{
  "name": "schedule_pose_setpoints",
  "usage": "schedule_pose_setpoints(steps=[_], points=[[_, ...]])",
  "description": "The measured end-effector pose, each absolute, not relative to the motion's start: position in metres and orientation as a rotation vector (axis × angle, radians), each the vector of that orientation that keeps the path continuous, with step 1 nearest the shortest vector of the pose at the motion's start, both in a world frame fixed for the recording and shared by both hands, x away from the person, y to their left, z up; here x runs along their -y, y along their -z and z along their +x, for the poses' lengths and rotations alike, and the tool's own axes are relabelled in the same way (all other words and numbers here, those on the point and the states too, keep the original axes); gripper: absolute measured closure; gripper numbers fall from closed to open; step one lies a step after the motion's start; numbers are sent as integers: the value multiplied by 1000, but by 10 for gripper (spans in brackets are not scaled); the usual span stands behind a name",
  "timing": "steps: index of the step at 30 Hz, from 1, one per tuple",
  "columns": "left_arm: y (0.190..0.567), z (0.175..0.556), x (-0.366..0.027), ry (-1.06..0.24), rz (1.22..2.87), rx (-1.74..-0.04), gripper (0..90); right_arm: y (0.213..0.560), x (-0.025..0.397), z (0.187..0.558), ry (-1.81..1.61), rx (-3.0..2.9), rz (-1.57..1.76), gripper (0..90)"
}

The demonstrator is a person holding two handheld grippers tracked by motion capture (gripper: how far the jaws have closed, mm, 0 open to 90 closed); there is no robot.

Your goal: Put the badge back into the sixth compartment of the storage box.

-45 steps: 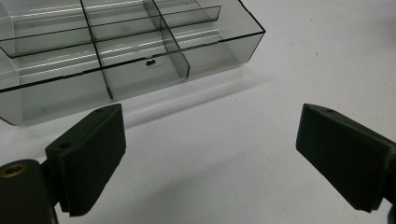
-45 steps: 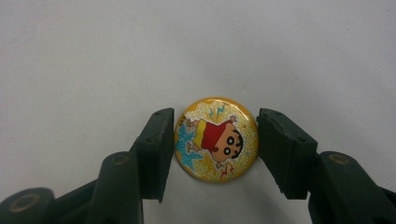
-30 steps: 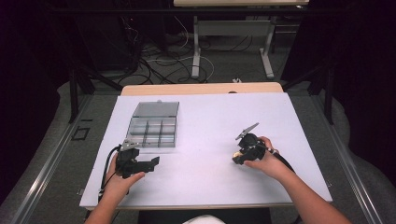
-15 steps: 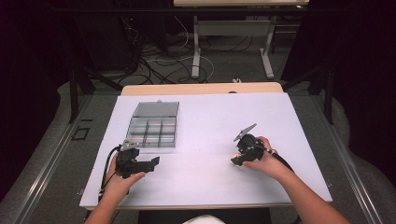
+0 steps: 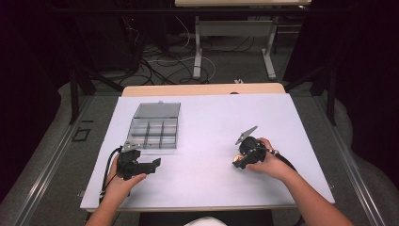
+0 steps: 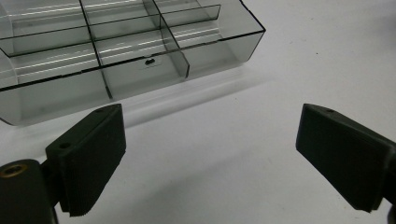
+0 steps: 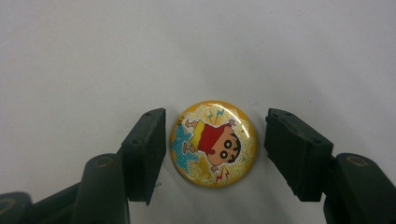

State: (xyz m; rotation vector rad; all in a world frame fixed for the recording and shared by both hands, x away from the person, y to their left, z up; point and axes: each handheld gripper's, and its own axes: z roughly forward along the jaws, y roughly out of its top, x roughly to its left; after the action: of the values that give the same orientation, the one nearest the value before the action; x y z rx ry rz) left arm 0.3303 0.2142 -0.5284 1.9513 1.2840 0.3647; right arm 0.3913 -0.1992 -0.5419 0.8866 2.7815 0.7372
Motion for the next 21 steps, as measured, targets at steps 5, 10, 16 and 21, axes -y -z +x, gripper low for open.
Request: schedule_pose_setpoints(steps=[5,10,16,21], points=[[528,330,-214,-364,1960,-1284,86,541,201,391,-735,-2775,899,465],[528,331,-214,-363,1955,-1287,87,541,201,392,-746,-2768,909,467],[529,331,-214,-365,1959,-1282,87,539,200,392,-735,-2766,959,468],[529,331,-214,-364,1953,-1285,87,539,201,393,-750,-2768,960,469]])
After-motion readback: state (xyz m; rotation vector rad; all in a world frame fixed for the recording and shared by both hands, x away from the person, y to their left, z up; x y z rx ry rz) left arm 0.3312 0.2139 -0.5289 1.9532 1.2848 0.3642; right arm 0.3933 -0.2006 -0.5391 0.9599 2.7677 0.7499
